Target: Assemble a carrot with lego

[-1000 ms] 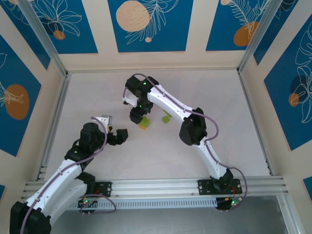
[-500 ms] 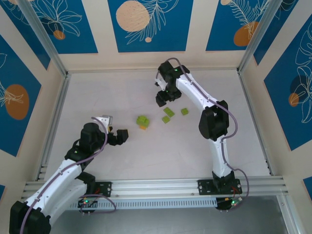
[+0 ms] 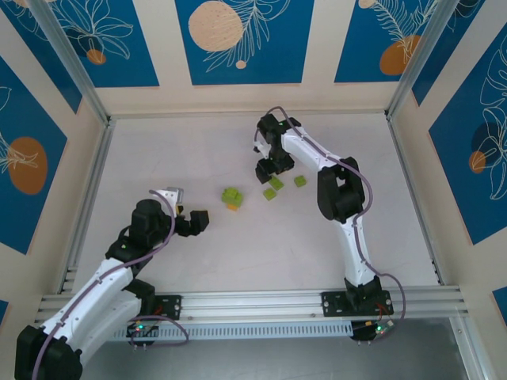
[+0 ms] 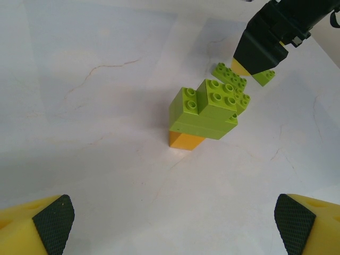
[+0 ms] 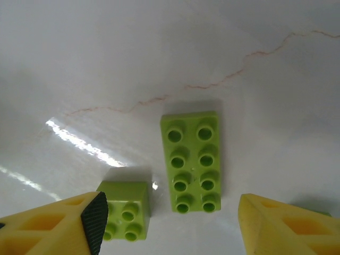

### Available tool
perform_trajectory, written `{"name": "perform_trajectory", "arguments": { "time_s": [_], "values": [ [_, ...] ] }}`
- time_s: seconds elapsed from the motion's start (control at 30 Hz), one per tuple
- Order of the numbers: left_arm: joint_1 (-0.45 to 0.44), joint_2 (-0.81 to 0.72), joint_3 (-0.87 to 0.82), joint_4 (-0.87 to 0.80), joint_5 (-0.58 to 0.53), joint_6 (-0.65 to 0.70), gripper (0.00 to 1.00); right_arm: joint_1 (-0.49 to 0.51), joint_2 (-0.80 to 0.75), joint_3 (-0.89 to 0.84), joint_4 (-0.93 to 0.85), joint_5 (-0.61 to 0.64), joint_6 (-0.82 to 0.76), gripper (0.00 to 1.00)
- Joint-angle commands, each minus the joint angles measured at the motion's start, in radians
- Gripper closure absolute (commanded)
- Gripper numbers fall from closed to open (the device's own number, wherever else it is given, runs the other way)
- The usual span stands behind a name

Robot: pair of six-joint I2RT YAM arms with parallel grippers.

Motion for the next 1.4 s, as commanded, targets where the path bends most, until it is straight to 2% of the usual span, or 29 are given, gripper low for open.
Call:
{"name": "perform_trajectory", "arguments": {
  "time_s": [0.0, 0.57, 0.63, 0.77, 1.03, 1.37],
  "values": [
    [-0.013, 0.003, 0.013, 0.002, -0.004, 0.022, 0.01, -0.014, 0.031, -0.012, -0.001, -0.021, -0.028, 0.33],
    [-0.015, 0.031, 0.021, 0.01, -0.003, 0.026, 0.01, -0.021, 0.089, -0.023, -0.006, -0.023, -0.077, 0.36],
    [-0.017, 0.035, 0.021, 0.011, -0.001, 0.026, 0.01, -0.021, 0.093, -0.022, -0.006, -0.02, -0.079, 0.4],
    [-0.016, 0.046, 0.024, 0.015, 0.002, 0.028, 0.01, -0.016, 0.098, -0.022, -0.003, -0.022, -0.077, 0.53],
    [-0.017, 0.049, 0.026, 0.015, 0.007, 0.028, 0.01, 0.007, 0.1, -0.023, 0.017, -0.02, -0.075, 0.55],
    [-0.019, 0.046, 0.025, 0.014, 0.007, 0.028, 0.01, 0.028, 0.074, -0.002, -0.007, -0.014, -0.057, 0.67]
  ]
}}
